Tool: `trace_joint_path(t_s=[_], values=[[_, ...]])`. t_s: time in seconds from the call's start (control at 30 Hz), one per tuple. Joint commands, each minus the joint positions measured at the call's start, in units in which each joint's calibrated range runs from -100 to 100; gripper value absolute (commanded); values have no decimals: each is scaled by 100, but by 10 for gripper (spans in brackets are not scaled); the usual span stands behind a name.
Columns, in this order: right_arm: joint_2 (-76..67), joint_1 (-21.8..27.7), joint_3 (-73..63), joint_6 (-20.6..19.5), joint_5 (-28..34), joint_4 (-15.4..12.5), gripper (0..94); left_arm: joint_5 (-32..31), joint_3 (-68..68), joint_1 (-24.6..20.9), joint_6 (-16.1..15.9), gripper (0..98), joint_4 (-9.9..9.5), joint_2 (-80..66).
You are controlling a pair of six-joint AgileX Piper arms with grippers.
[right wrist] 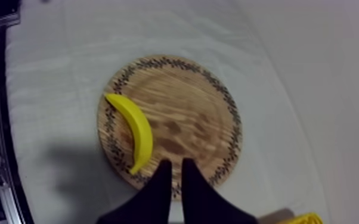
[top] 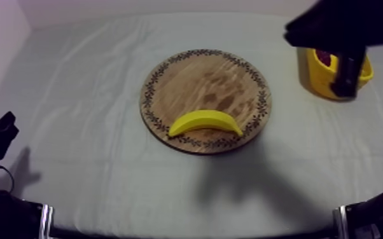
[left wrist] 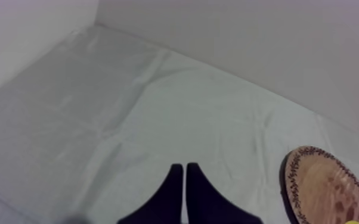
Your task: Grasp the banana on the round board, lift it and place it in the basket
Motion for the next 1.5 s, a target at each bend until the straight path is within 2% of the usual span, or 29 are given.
trace_joint_path(t_s=[0.0, 0.3, 0.67, 0.7, 0.73, 0.87, 0.93, 1.17, 1.47], values=[[1261, -96, -667, -20, -52, 33, 89, 0, 4, -1, 0, 1, 0, 3], [2998, -200, -1204, 119, 33, 172, 111, 0, 4, -1, 0, 1, 0, 3], [3265, -183, -591, 399, -161, 342, 122, 0, 4, -1, 0, 1, 0, 3], [3261, -206, -508, 391, -214, 377, 161, 0, 4, -1, 0, 1, 0, 3], [3258, -235, -420, 369, -267, 423, 251, 0, 4, -1, 0, 1, 0, 3], [3266, -415, -112, 319, -361, 566, 683, 0, 4, -1, 0, 1, 0, 3], [3234, -492, 17, 316, -422, 602, 770, 0, 4, -1, 0, 1, 0, 3], [3131, -582, 295, 387, -729, 618, 822, 0, 4, -1, 0, 1, 0, 3], [3693, -576, 29, 182, -919, 767, 823, 0, 4, -1, 0, 1, 0, 3]])
